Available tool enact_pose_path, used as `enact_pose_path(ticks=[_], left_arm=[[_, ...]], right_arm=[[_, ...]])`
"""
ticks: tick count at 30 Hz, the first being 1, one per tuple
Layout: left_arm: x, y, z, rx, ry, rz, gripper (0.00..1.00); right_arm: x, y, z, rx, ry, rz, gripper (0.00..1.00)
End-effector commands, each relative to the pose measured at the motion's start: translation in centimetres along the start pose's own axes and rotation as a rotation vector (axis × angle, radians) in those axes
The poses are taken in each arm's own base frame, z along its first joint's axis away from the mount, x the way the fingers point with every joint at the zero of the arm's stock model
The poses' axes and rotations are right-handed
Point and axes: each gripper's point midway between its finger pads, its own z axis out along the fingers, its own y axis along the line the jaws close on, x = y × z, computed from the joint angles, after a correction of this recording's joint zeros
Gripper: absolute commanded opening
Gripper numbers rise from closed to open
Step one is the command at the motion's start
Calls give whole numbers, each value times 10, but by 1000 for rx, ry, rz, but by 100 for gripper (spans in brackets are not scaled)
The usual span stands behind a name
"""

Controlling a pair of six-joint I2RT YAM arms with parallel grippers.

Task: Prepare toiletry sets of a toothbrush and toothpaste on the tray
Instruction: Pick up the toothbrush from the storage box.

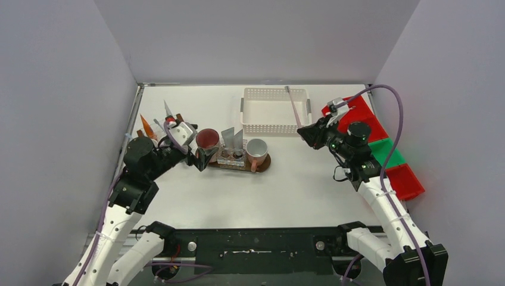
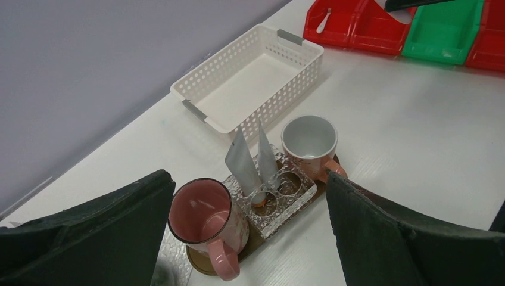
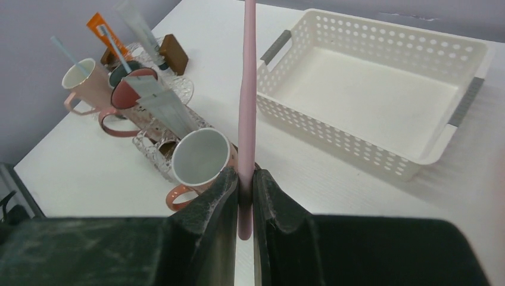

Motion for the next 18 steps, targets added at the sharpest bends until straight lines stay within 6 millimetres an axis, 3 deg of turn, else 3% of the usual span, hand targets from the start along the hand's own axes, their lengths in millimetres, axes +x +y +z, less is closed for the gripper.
enact_pose_path(ticks=[1,18], left_arm=[[-22,-17,-10,82,-16,109,97],[-5,-58,-26,268,81,216,97]], right_arm=[[3,33,-5,-181,20,-110,0],[45,104,-21,-524,157,-387,0]])
